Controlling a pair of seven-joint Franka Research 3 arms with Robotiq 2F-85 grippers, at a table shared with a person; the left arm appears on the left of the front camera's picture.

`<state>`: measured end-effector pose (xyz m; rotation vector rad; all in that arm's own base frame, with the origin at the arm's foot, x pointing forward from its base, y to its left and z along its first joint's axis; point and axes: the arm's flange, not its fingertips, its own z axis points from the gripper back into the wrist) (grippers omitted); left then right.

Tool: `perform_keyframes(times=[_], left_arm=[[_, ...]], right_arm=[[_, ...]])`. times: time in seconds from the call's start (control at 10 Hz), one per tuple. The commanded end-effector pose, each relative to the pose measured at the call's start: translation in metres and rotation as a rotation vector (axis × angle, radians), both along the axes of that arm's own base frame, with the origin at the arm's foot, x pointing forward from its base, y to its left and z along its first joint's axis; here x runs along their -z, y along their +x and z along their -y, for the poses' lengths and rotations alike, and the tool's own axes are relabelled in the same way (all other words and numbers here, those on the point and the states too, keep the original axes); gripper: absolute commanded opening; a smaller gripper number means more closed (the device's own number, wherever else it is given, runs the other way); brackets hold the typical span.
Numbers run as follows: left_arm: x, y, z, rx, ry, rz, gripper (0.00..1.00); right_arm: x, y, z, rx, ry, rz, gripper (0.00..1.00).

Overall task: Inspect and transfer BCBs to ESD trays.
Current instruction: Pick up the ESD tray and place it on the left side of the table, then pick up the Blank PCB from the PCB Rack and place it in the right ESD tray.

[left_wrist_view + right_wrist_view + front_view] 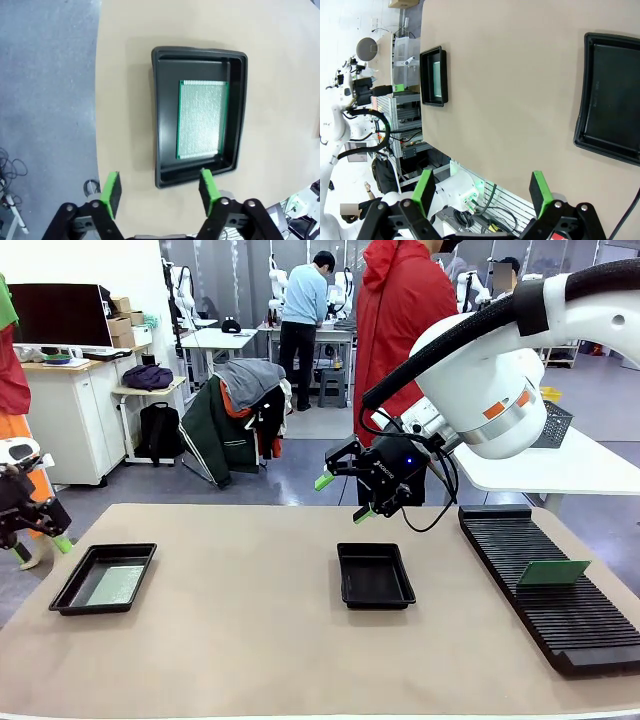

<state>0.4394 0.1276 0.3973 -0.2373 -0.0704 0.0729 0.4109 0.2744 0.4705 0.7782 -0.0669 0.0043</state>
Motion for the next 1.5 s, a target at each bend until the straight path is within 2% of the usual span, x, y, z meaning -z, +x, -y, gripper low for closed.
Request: perform_keyframes(times=[0.0, 0.1, 0.7, 0.8, 1.4], left_arm=[[-0.024, -0.016, 0.016, -0.004, 0.070, -0.040, 0.96], [-0.033, -0.018, 0.021, -0.004, 0.090, -0.059, 1.00], [-0.062, -0.018, 0.031, -0.005, 0.176, -0.090, 1.00], [-0.053, -0.018, 0.027, -0.005, 0.154, -0.055, 1.00], [-0.053, -0.018, 0.027, -0.005, 0.154, -0.055, 1.00]], right_arm=[[-0.001, 0.000, -0.001, 0.008, -0.010, -0.010, 1.00], [-0.001, 0.000, -0.001, 0.008, -0.010, -0.010, 1.00], [-0.001, 0.000, -0.001, 0.008, -0.010, -0.010, 1.00], [-0.001, 0.000, -0.001, 0.008, -0.010, -0.010, 1.00], [-0.001, 0.000, -0.001, 0.008, -0.010, -0.010, 1.00]])
